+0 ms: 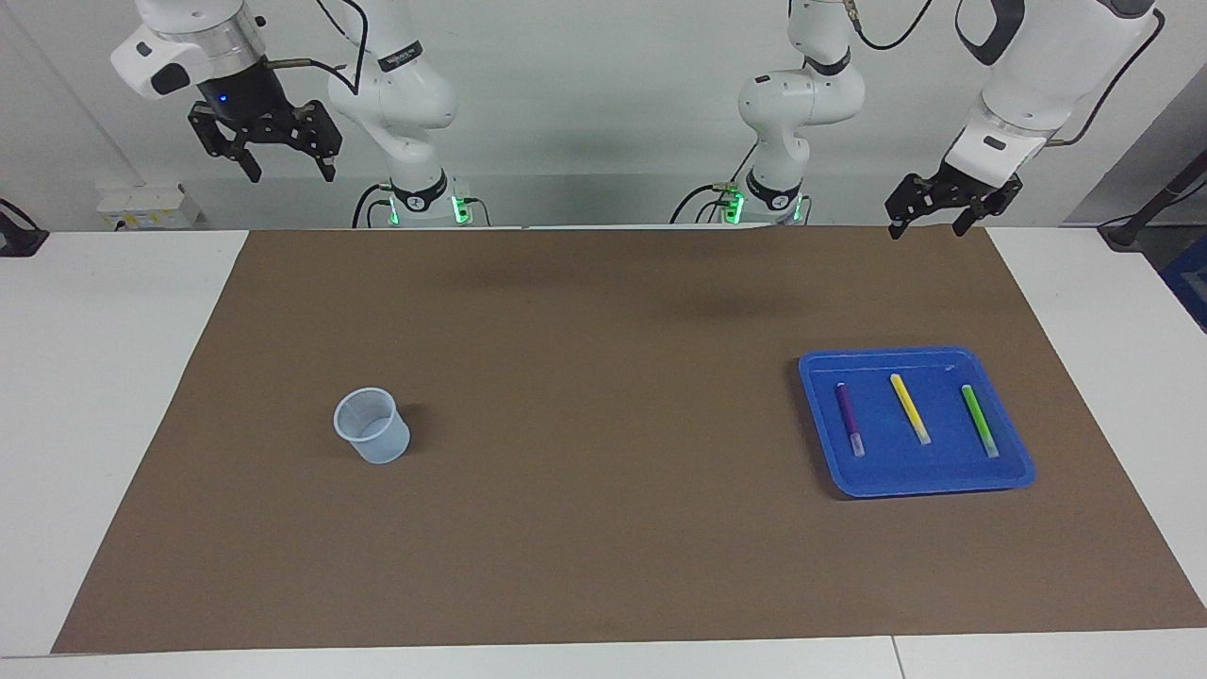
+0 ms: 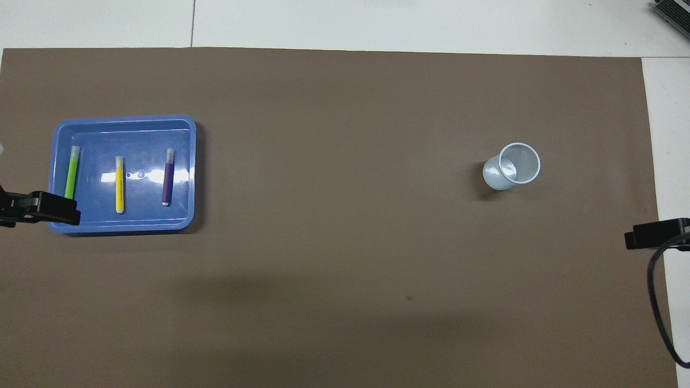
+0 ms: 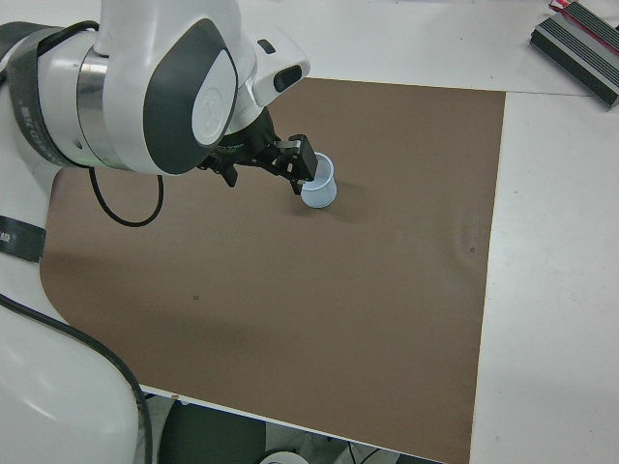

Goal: Transfer and insert pens with both arms
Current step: 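Reach the left gripper down to the purple pen in the tray, then grasp the purple pen with the left gripper while the right gripper waits, then lift the purple pen toward the right gripper while the right gripper approaches, then grasp the purple pen with the right gripper and open the left gripper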

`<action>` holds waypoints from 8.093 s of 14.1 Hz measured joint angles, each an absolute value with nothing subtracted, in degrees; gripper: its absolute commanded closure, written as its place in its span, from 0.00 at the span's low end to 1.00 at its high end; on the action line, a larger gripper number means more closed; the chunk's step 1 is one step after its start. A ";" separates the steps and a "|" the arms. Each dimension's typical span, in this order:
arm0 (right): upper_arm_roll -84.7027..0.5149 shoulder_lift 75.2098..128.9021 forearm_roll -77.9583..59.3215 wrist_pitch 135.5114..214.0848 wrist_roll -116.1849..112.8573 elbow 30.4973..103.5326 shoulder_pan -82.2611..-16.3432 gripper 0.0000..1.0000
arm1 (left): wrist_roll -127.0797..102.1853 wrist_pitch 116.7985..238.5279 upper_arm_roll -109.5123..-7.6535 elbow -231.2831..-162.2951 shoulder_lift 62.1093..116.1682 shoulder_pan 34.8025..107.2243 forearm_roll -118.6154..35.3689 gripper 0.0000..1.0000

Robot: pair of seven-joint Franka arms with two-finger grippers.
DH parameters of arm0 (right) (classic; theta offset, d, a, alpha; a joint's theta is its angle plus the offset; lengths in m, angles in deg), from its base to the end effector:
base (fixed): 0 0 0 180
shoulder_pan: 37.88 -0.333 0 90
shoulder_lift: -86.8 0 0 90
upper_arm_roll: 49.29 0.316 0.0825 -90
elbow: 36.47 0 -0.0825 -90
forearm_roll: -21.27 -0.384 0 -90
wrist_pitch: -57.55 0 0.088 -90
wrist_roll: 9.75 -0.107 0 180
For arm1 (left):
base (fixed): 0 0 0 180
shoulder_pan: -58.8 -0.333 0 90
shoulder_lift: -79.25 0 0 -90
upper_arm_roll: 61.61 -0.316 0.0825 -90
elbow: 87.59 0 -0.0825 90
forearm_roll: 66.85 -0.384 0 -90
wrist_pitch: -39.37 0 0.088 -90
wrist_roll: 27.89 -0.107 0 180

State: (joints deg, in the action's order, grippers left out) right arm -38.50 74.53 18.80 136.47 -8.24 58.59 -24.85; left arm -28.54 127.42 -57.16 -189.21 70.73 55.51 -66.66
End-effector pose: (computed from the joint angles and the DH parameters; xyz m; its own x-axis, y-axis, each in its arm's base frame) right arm 0.4663 -0.0013 0.6746 0.9974 -0.0114 -0.0712 -0.0118 -0.9999 -0.0049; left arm 0.5009 -0.0132 0.6048 0.9956 -0.0298 -0.0885 -0.0305 -0.9995 -0.0072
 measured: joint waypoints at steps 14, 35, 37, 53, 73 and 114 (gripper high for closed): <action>-38.42 74.52 18.76 136.97 -8.21 58.60 -24.97 0.00 | -29.06 145.92 -57.21 -203.35 67.21 55.47 -66.43 0.03; -38.17 72.85 18.67 141.00 -4.29 63.03 -25.03 0.00 | -29.46 177.86 -56.96 -204.86 94.34 56.08 -64.30 0.35; -38.17 72.50 18.63 142.66 -3.15 64.69 -25.03 0.00 | -29.48 178.08 -56.96 -204.78 94.34 56.84 -64.30 0.39; -38.55 77.76 6.15 155.47 -14.06 75.61 -24.83 0.00 | -32.92 181.55 -57.24 -204.83 96.53 58.08 -64.30 0.66; -38.36 77.63 2.41 156.79 -16.83 76.65 -27.02 0.00 | -32.98 172.41 -57.43 -200.35 96.53 58.06 -54.67 1.00; -37.86 93.74 -3.45 207.74 -63.64 78.04 -57.17 0.08 | 54.20 171.36 -56.21 -188.56 96.29 81.79 -23.67 1.00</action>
State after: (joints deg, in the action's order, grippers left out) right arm -37.86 93.74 -3.45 207.74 -63.64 78.04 -57.17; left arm 54.20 171.36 -56.21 -188.56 96.29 81.79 -23.67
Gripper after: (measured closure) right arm 0.044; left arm 0.819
